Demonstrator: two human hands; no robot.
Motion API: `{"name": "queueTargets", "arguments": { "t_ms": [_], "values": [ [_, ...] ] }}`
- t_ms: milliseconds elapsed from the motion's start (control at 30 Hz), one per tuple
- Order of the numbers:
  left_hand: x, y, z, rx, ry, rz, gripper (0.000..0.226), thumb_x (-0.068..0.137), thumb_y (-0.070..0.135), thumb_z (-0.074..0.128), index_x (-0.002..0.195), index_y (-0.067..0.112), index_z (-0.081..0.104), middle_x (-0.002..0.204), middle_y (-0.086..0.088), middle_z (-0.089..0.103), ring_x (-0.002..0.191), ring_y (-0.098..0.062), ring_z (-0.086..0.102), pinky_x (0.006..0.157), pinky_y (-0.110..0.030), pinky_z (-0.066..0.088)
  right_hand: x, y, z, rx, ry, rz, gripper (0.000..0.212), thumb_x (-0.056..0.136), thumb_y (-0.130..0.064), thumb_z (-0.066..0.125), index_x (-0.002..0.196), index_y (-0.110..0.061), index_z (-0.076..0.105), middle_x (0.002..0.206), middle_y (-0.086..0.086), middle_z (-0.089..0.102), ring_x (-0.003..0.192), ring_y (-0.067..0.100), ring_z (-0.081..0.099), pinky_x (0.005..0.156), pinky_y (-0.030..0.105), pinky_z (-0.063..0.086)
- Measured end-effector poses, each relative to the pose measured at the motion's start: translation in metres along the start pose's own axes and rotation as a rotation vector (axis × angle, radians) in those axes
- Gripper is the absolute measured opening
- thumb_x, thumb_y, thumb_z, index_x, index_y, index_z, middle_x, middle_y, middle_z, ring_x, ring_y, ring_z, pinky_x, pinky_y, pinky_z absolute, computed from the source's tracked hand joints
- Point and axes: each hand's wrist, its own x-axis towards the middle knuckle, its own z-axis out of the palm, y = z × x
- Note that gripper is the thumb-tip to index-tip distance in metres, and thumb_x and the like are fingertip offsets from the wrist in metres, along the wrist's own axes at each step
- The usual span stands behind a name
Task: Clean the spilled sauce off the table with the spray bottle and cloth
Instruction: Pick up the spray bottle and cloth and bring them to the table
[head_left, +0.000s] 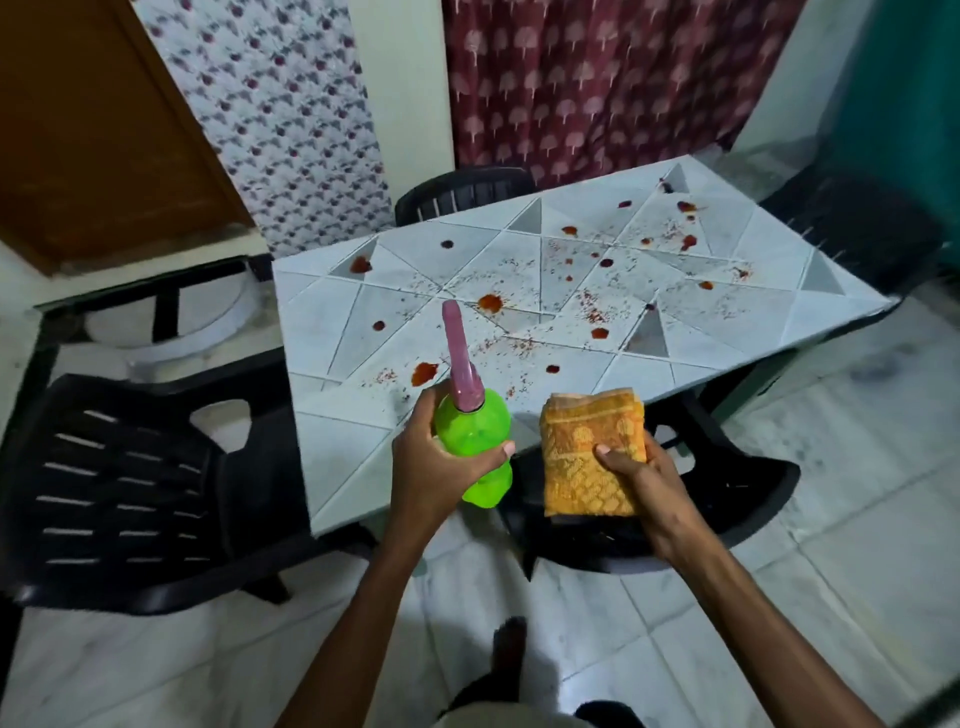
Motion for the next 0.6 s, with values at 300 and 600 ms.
{"name": "queueTargets", "arguments": {
  "t_ms": [300, 600],
  "values": [
    [0.059, 0.021, 0.130, 0.029, 0.059, -0.048, 0.075, 0.049, 0.043, 0.091, 0.114, 0.043, 0.055, 0.108, 0.021, 0.066, 0.103, -0.005, 0.063, 0.085, -0.029, 0.053, 0.117, -0.058, -0.100, -0.015, -0.077, 0.011, 0.053, 0.087, -0.007, 0.072, 0.136, -0.018, 0.055, 0.121, 0.006, 0.073, 0.109, 0.022, 0.070, 0.088, 0.037, 0.056],
    [0.082, 0.056, 0.254, 0.083, 0.317, -0.131, 0.074, 0.051, 0.043, 0.092, 0.116, 0.035, 0.057, 0.102, 0.025, 0.067, 0.097, 0.000, 0.062, 0.079, -0.012, 0.047, 0.220, -0.137, -0.202, -0.074, -0.297, 0.045, 0.042, 0.089, -0.006, 0.068, 0.127, -0.021, 0.060, 0.116, 0.008, 0.074, 0.108, 0.033, 0.070, 0.094, 0.052, 0.055]
  ]
}}
